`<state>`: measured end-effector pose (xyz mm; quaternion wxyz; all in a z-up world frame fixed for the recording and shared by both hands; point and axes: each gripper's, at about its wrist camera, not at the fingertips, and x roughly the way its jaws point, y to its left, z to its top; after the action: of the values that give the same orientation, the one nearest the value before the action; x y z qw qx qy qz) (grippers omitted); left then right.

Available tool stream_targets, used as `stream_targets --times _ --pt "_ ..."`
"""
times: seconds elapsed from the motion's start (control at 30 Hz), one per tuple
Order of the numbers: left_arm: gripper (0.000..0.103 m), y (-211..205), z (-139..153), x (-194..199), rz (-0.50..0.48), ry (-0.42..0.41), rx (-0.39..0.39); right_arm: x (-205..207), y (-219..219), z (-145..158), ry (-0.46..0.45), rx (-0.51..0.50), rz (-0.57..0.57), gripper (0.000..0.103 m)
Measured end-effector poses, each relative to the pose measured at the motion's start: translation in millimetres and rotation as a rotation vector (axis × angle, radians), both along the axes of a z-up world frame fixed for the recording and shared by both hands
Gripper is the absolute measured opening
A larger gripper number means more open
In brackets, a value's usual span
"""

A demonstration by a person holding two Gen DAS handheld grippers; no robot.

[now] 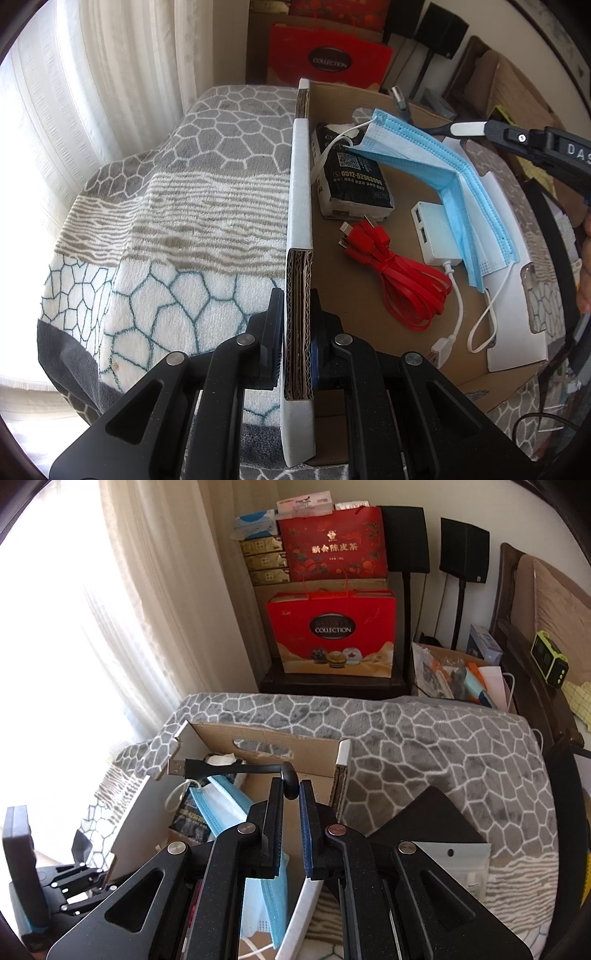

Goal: Organize objects
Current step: 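Carry the black USB cable into the box and release it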

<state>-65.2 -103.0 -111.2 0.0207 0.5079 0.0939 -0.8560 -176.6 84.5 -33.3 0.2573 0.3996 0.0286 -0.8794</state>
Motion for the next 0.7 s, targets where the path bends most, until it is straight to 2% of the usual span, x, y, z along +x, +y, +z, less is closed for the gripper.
stream_targets --times 0.13,0.23,0.27,0.33,0.43,0.7 --pt "0.01 1 0 0 -0.002 -0.002 -0.005 -2 -8 -15 -0.015 0.043 0.009 0.008" --pt "0.01 1 1 0 -0.002 -0.002 -0.003 -2 -9 -21 -0.041 0.071 0.03 0.012" --pt "0.01 1 1 -1 -0.002 -0.002 -0.001 -2 -7 -21 -0.036 0.071 0.029 0.013" --pt "0.01 0 1 0 -0.002 -0.002 -0.002 -1 -1 -15 -0.033 0.048 0.031 0.028" --pt "0.01 0 1 -1 -0.002 -0.003 -0.002 2 9 -4 -0.016 0.021 0.023 0.03" --pt "0.01 0 0 -2 -0.001 -0.005 -0.002 6 35 13 -0.01 0.026 0.006 0.036"
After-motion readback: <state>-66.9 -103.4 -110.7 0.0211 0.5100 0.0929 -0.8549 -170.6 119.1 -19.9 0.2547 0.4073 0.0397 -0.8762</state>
